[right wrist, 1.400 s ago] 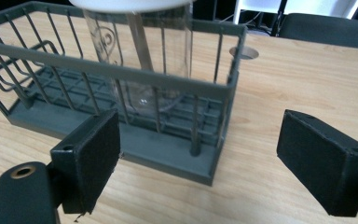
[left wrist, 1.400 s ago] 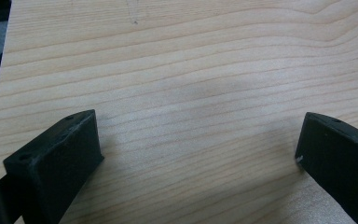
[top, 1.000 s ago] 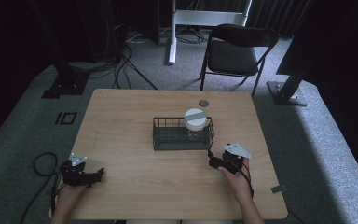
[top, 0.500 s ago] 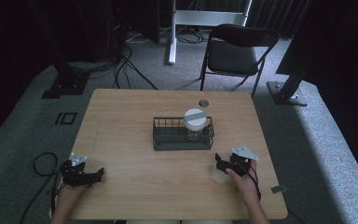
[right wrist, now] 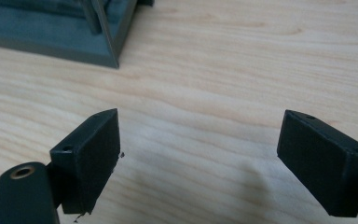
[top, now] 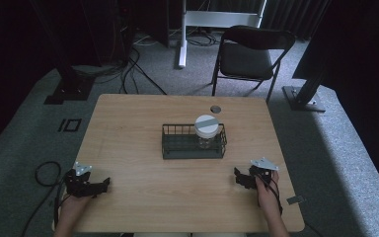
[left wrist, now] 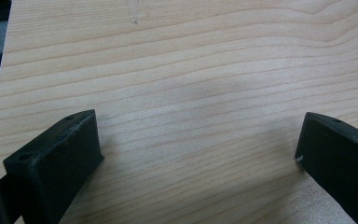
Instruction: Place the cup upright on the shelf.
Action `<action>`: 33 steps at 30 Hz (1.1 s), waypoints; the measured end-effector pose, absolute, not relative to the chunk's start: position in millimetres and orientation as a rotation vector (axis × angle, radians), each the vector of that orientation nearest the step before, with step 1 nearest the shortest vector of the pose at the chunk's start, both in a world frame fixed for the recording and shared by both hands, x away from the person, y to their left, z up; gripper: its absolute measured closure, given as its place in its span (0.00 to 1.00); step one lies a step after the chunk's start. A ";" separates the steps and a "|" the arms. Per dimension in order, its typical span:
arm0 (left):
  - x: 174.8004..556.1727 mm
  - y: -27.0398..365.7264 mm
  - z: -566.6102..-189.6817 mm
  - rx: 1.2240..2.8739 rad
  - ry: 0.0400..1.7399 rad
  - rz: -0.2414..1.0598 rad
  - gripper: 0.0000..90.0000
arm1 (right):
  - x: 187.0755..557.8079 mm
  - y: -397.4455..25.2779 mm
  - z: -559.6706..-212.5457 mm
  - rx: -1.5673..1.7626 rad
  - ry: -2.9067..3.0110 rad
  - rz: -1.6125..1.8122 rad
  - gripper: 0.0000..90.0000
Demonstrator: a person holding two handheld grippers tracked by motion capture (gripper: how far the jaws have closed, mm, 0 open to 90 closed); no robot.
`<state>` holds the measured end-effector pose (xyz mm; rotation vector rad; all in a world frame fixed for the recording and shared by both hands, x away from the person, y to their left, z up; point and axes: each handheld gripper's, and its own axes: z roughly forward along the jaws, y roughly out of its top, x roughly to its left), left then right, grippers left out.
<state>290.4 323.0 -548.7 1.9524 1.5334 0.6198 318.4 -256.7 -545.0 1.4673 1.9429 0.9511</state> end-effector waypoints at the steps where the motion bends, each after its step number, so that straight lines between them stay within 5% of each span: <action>1: 290.4 323.1 -548.7 1.953 1.533 0.620 0.00 | 318.5 -258.1 -545.8 1.472 1.951 0.950 0.15; 33: 290.4 323.0 -548.7 1.953 1.533 0.620 0.00 | 319.5 -271.6 -551.8 1.471 2.065 0.892 0.13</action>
